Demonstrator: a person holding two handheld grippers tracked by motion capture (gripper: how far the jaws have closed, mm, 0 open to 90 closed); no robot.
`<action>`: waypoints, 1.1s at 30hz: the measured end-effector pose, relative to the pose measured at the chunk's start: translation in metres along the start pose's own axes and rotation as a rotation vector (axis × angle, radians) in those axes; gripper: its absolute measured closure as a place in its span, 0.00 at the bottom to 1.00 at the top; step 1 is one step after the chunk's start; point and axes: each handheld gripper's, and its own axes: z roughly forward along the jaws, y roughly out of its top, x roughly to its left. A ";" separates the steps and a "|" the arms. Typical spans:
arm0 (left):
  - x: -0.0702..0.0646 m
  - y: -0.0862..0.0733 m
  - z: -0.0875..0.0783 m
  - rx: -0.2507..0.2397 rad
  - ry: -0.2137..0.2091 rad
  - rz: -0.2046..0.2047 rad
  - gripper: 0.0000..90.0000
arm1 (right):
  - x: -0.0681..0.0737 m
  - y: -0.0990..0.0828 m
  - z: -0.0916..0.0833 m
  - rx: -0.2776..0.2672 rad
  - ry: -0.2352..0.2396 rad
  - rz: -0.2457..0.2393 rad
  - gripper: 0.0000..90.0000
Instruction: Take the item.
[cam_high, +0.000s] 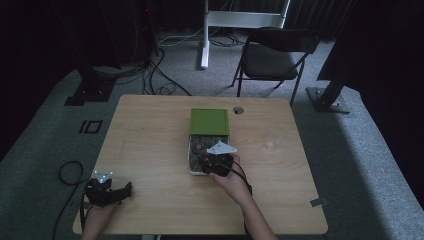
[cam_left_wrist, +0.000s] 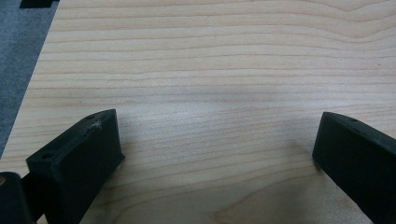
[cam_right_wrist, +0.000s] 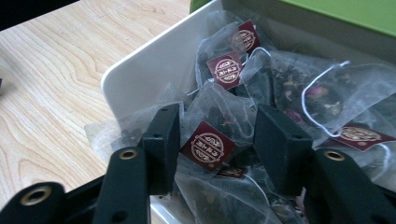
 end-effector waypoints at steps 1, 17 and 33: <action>0.000 0.000 0.000 0.000 0.000 0.000 0.02 | 0.000 0.000 0.000 0.000 0.000 0.000 0.57; 0.000 0.000 0.000 0.000 0.000 0.000 0.02 | 0.001 -0.002 0.005 0.046 -0.001 -0.018 0.78; 0.000 0.000 0.000 0.000 0.000 0.000 0.02 | -0.001 0.008 -0.010 -0.004 0.055 -0.023 0.89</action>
